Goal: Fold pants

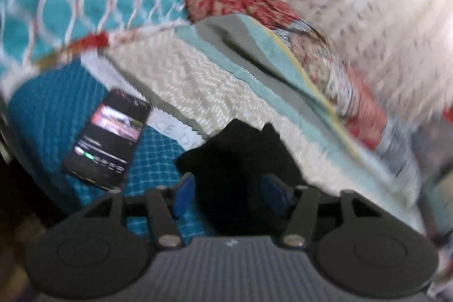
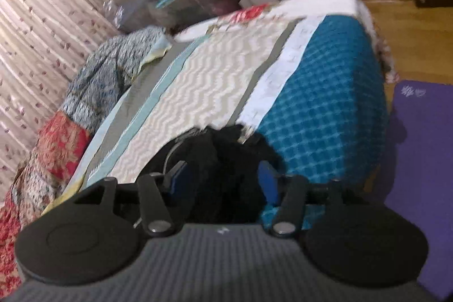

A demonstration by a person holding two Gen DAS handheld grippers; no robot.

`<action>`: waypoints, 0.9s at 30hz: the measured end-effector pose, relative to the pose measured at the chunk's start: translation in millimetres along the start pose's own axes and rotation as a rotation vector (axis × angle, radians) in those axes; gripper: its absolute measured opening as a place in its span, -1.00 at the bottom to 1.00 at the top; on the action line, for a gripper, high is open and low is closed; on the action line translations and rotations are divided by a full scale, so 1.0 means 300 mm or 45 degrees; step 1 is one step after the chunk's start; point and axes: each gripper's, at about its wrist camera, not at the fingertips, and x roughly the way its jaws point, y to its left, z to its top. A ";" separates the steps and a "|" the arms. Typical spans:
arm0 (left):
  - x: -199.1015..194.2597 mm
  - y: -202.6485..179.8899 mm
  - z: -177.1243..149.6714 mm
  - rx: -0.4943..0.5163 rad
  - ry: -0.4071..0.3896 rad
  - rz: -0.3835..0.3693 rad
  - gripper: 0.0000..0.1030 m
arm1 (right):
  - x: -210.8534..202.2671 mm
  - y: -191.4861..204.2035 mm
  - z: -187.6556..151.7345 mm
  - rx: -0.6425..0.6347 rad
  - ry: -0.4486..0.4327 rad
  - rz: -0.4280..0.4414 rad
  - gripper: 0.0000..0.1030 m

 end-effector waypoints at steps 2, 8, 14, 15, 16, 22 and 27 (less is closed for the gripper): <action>0.064 0.028 0.027 -0.123 0.075 -0.075 0.66 | 0.041 0.009 -0.027 0.018 0.069 0.000 0.22; 0.277 0.021 0.053 -0.222 0.191 -0.142 -0.57 | 0.122 0.024 -0.073 0.045 0.134 0.007 -0.58; 0.139 -0.090 0.036 0.136 -0.184 -0.067 -0.87 | 0.039 0.030 -0.061 -0.034 -0.049 -0.065 -0.95; 0.122 -0.083 0.026 0.170 -0.217 -0.031 -0.87 | 0.024 0.015 -0.055 -0.059 -0.087 -0.092 -0.95; 0.139 -0.063 0.007 0.189 -0.195 0.033 -0.86 | 0.030 -0.012 -0.052 -0.038 -0.075 -0.094 -0.95; 0.235 -0.007 -0.114 0.219 0.071 0.302 -0.20 | 0.035 -0.108 -0.057 0.081 0.013 -0.064 -0.81; 0.060 -0.018 -0.099 0.078 -0.216 0.330 0.00 | -0.019 -0.102 -0.027 0.121 -0.067 -0.067 -0.16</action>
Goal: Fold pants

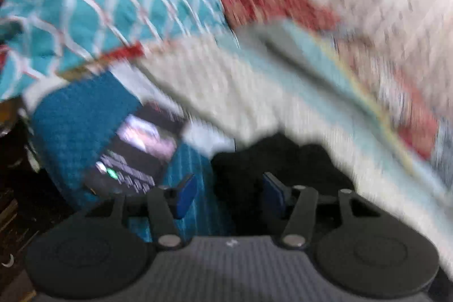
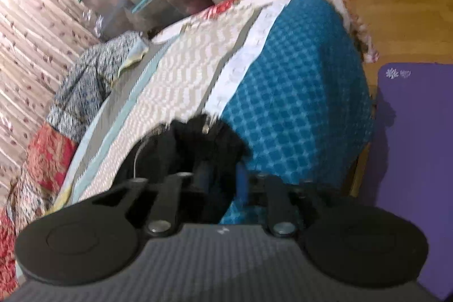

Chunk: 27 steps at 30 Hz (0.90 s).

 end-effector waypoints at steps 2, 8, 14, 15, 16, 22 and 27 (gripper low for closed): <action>-0.050 -0.016 0.024 -0.050 -0.088 -0.052 0.00 | -0.013 -0.011 0.022 0.034 -0.028 0.028 -0.09; -0.007 -0.241 -0.119 0.166 0.001 -0.254 0.01 | 0.017 -0.058 0.003 0.135 0.055 0.177 0.18; 0.167 -0.401 -0.428 0.295 0.305 -0.330 0.01 | 0.064 -0.055 -0.040 0.120 0.100 0.230 0.24; 0.199 -0.420 -0.476 0.340 0.360 -0.292 0.01 | 0.071 -0.044 -0.039 0.106 0.098 0.238 0.24; 0.228 -0.445 -0.490 0.392 0.405 -0.242 0.01 | 0.075 -0.040 -0.026 0.092 0.097 0.253 0.24; 0.249 -0.501 -0.522 0.519 0.418 -0.146 0.06 | 0.132 -0.005 -0.009 0.062 0.099 0.283 0.33; 0.227 -0.486 -0.478 0.453 0.433 -0.163 0.04 | 0.144 0.052 0.006 -0.055 0.075 0.241 -0.58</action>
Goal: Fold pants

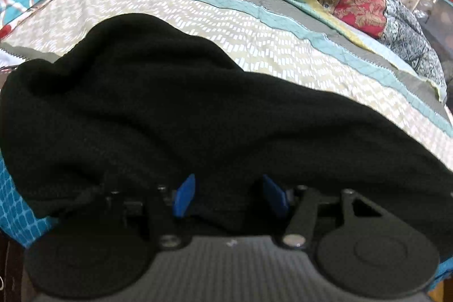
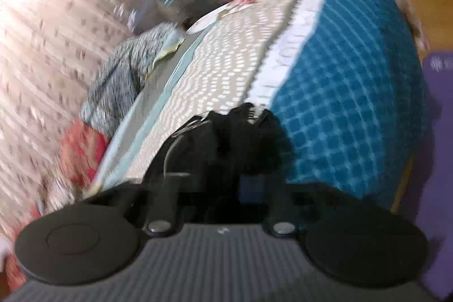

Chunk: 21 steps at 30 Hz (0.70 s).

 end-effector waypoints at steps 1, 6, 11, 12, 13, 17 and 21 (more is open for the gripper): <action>-0.010 0.007 0.021 -0.014 -0.006 -0.012 0.03 | -0.014 0.024 -0.001 -0.029 -0.023 0.008 -0.59; -0.100 0.018 0.027 -0.065 -0.080 -0.145 0.03 | -0.153 0.299 -0.067 -0.507 -0.051 0.215 -0.61; -0.129 0.000 0.017 -0.057 -0.086 -0.233 0.04 | -0.237 0.543 -0.310 -0.892 0.212 0.525 -0.61; -0.130 0.002 0.015 -0.060 -0.086 -0.242 0.04 | -0.240 0.576 -0.376 -0.964 0.276 0.569 -0.61; -0.134 0.009 0.013 -0.062 -0.085 -0.248 0.04 | -0.234 0.616 -0.461 -1.066 0.358 0.595 -0.61; -0.166 0.069 0.010 -0.102 -0.105 -0.259 0.06 | -0.142 0.668 -0.730 -1.328 0.655 0.488 -0.13; -0.198 0.154 -0.003 -0.153 -0.118 -0.264 0.07 | -0.182 0.689 -0.773 -1.367 0.623 0.514 0.35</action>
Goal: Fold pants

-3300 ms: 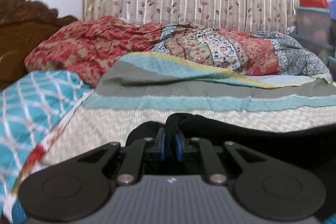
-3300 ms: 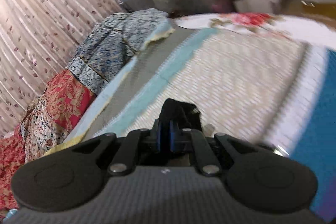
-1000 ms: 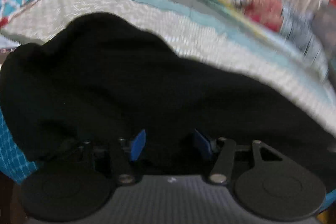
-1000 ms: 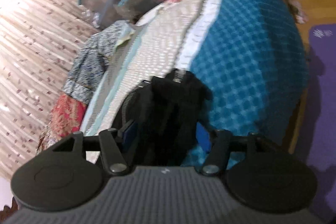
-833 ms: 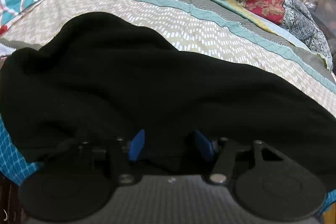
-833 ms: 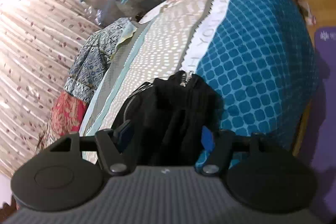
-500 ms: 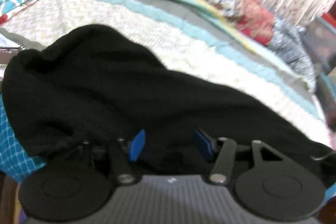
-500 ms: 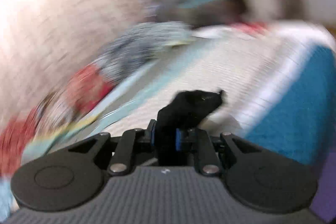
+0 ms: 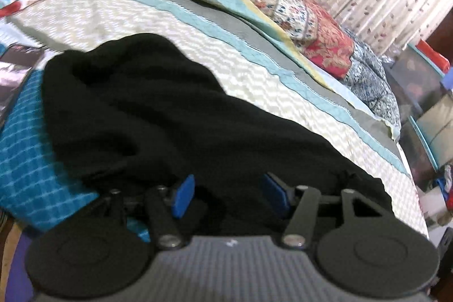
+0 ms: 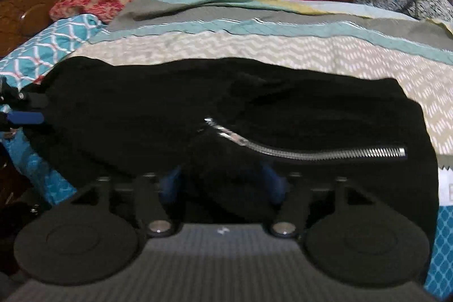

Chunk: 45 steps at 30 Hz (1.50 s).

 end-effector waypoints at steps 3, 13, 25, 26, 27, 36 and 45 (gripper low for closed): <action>-0.015 0.045 -0.022 -0.018 0.011 -0.004 0.07 | -0.065 0.009 0.014 -0.022 -0.101 -0.002 0.34; 0.011 0.052 -0.037 -0.006 0.017 -0.038 0.08 | 0.031 -0.031 0.035 0.142 -0.074 -0.009 0.08; -0.188 0.416 0.193 -0.379 -0.266 0.086 0.82 | 0.081 0.253 0.199 -0.053 -0.101 0.190 -0.29; -0.167 0.436 0.212 -0.405 -0.258 0.072 0.87 | 0.128 0.310 0.217 -0.034 -0.054 0.256 -0.53; -0.135 0.457 0.236 -0.435 -0.239 0.057 0.90 | 0.188 0.322 0.245 -0.009 -0.010 0.319 -0.57; 0.013 0.476 0.253 -0.499 -0.213 0.040 -0.31 | 0.682 0.515 0.312 0.425 0.434 0.446 -0.65; -0.109 0.122 0.247 -0.004 -0.427 -0.046 -0.50 | 0.536 0.379 0.313 0.630 0.311 0.524 -0.43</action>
